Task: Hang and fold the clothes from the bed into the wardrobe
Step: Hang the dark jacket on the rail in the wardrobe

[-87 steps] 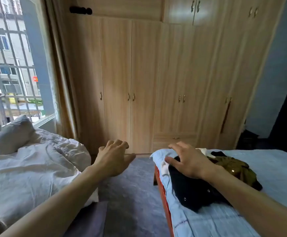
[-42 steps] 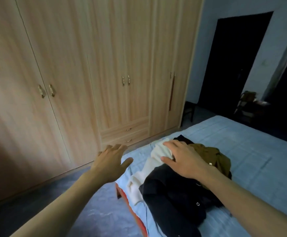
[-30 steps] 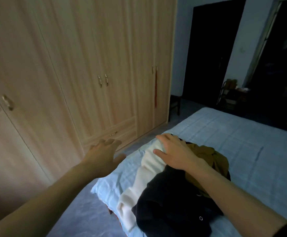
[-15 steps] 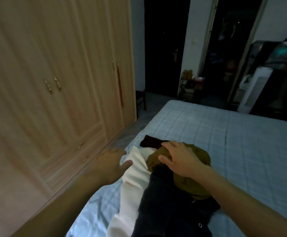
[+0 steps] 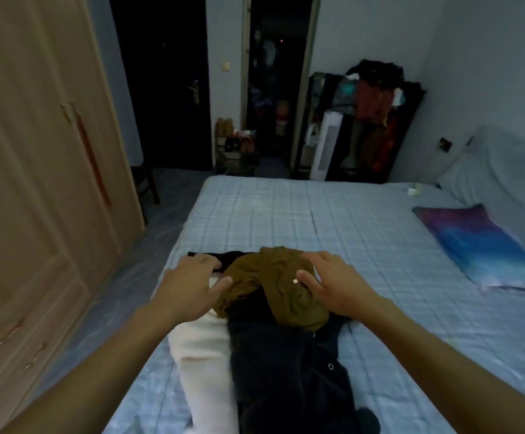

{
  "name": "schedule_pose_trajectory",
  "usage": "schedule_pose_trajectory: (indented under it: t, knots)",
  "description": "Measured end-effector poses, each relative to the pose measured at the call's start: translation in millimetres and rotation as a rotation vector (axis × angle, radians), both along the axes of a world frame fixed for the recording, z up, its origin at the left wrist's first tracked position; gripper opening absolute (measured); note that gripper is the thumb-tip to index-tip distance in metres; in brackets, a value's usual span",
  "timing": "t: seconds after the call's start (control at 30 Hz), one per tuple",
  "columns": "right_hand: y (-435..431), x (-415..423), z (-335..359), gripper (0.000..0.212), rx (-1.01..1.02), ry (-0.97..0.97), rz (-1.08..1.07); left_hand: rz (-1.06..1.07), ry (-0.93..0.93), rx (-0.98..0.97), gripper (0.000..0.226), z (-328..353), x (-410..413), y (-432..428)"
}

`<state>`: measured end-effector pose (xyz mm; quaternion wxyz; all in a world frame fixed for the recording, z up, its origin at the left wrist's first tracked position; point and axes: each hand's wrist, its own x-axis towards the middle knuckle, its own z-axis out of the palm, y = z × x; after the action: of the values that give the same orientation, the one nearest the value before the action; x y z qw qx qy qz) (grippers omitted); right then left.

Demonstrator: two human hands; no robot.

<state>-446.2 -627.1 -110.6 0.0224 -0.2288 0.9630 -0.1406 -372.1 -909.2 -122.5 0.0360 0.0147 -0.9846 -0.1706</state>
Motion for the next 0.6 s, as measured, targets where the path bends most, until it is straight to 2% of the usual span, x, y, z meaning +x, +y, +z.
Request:
schedule_pose_trajectory:
  t: [0.17, 0.3, 0.6]
  knots:
    - [47, 12, -2, 0.054, 0.003, -0.011, -0.160, -0.120, -0.049, -0.012, 0.046, -8, -27, 38]
    - [86, 16, -13, 0.057, -0.007, -0.040, -0.227, -0.193, -0.071, -0.055, 0.053, -16, -40, 72]
    - [127, -5, -44, 0.059, -0.094, -0.090, -0.178, -0.154, -0.087, -0.144, 0.056, -21, -51, 114]
